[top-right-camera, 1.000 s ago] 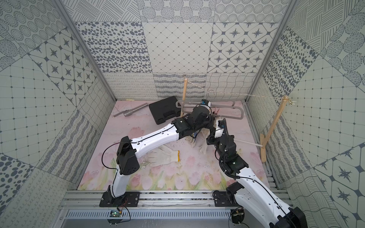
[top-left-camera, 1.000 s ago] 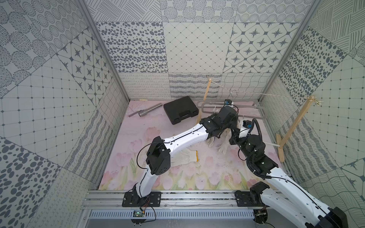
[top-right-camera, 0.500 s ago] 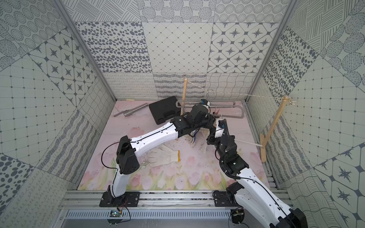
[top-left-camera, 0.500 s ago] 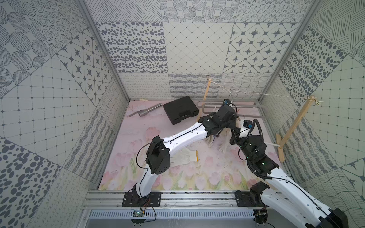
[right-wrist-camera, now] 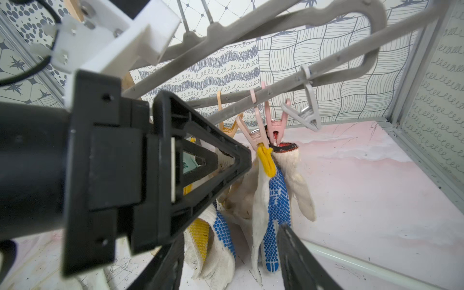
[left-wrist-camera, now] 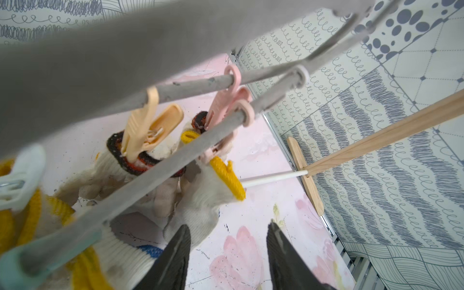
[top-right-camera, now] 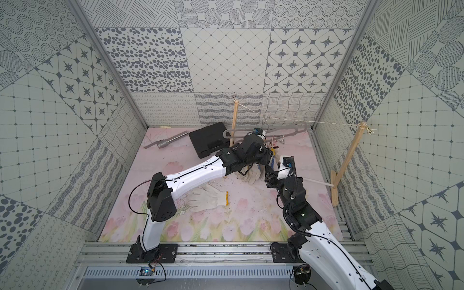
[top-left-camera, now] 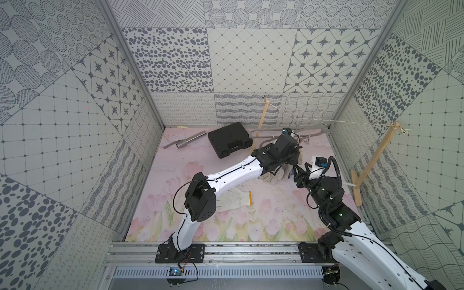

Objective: Clip the gloves onto a hanger to dry
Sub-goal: Clamp the glove onto the hanger, then pick up the glove from the center of the board.

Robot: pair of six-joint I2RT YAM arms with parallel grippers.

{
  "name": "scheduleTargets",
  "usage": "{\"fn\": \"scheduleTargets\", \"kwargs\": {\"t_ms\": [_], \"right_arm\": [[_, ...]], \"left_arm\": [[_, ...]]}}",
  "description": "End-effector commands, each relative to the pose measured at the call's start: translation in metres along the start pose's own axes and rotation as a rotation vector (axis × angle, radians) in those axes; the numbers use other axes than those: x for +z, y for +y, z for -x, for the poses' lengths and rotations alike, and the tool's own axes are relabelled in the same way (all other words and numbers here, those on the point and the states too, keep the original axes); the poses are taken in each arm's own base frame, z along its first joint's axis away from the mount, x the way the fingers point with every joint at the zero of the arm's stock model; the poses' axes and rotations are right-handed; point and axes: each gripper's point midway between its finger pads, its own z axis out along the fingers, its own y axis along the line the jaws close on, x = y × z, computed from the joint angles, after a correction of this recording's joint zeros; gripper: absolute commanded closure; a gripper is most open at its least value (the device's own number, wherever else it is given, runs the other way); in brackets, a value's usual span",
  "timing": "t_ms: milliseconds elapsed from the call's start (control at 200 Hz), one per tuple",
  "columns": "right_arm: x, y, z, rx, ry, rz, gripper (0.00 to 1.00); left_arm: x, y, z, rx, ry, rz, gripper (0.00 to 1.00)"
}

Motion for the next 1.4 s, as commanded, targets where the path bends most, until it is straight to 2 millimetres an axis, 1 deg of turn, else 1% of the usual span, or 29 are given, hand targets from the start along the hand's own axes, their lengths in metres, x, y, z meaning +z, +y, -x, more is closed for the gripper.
{"fn": "scheduleTargets", "kwargs": {"t_ms": [0,70,160,265,340,410,495,535,625,660,725,831,916,971,981,996,1081,1146,1256,1341,1381,1386,1396], "right_arm": [[-0.007,-0.018,-0.010,0.028,0.031,-0.085,0.35],[-0.010,-0.028,-0.018,0.039,0.069,-0.138,0.32],[-0.013,-0.039,-0.030,0.048,0.138,-0.189,0.31],[-0.013,-0.046,-0.044,0.069,0.208,-0.202,0.31],[-0.011,-0.046,-0.054,0.099,0.254,-0.173,0.31],[-0.009,-0.046,-0.061,0.131,0.296,-0.143,0.32],[-0.005,-0.043,-0.069,0.162,0.351,-0.097,0.34],[-0.004,-0.038,-0.072,0.170,0.373,-0.061,0.35],[0.001,-0.026,-0.079,0.187,0.406,0.010,0.36],[0.003,-0.020,-0.080,0.194,0.413,0.043,0.37],[0.008,-0.012,-0.087,0.210,0.447,0.091,0.37],[0.015,-0.002,-0.102,0.235,0.518,0.132,0.38],[0.019,0.010,-0.114,0.217,0.580,0.163,0.41],[0.018,0.017,-0.129,0.177,0.630,0.169,0.41],[0.020,0.022,-0.122,0.169,0.618,0.180,0.41],[0.021,0.025,-0.121,0.158,0.618,0.185,0.41],[0.019,0.037,-0.127,0.121,0.644,0.195,0.40],[0.016,0.040,-0.129,0.125,0.649,0.197,0.40],[0.009,0.035,-0.129,0.132,0.635,0.174,0.43],[0.005,0.033,-0.121,0.138,0.603,0.168,0.44],[0.004,0.032,-0.120,0.138,0.600,0.165,0.44],[0.002,0.031,-0.125,0.136,0.610,0.161,0.44],[0.001,0.029,-0.128,0.136,0.619,0.157,0.44]], "left_arm": [[-0.010,-0.008,0.007,-0.004,-0.005,-0.042,0.48],[-0.011,-0.012,0.005,-0.005,0.007,-0.062,0.46],[-0.013,-0.015,-0.002,-0.006,0.026,-0.096,0.44],[-0.020,-0.020,-0.012,0.002,0.059,-0.149,0.44],[-0.031,-0.025,-0.021,0.032,0.094,-0.199,0.44],[-0.045,-0.028,-0.031,0.070,0.117,-0.248,0.44],[-0.065,-0.023,-0.045,0.110,0.128,-0.281,0.45],[-0.075,-0.019,-0.051,0.122,0.129,-0.287,0.45],[-0.095,-0.002,-0.061,0.125,0.123,-0.259,0.44],[-0.099,0.008,-0.067,0.117,0.128,-0.231,0.44],[-0.106,0.027,-0.079,0.099,0.159,-0.173,0.43],[-0.114,0.061,-0.110,0.061,0.251,-0.076,0.44],[-0.119,0.092,-0.137,0.041,0.312,0.031,0.43],[-0.120,0.112,-0.154,0.045,0.359,0.107,0.41],[-0.120,0.115,-0.156,0.046,0.368,0.120,0.41],[-0.121,0.120,-0.161,0.048,0.385,0.140,0.40],[-0.123,0.144,-0.186,0.059,0.493,0.251,0.39],[-0.125,0.158,-0.200,0.053,0.544,0.317,0.39],[-0.125,0.177,-0.223,0.028,0.618,0.374,0.39],[-0.121,0.192,-0.240,0.014,0.676,0.420,0.39],[-0.118,0.197,-0.247,0.018,0.700,0.441,0.39],[-0.117,0.198,-0.248,0.019,0.704,0.444,0.39],[-0.116,0.199,-0.250,0.020,0.711,0.448,0.39]]}}
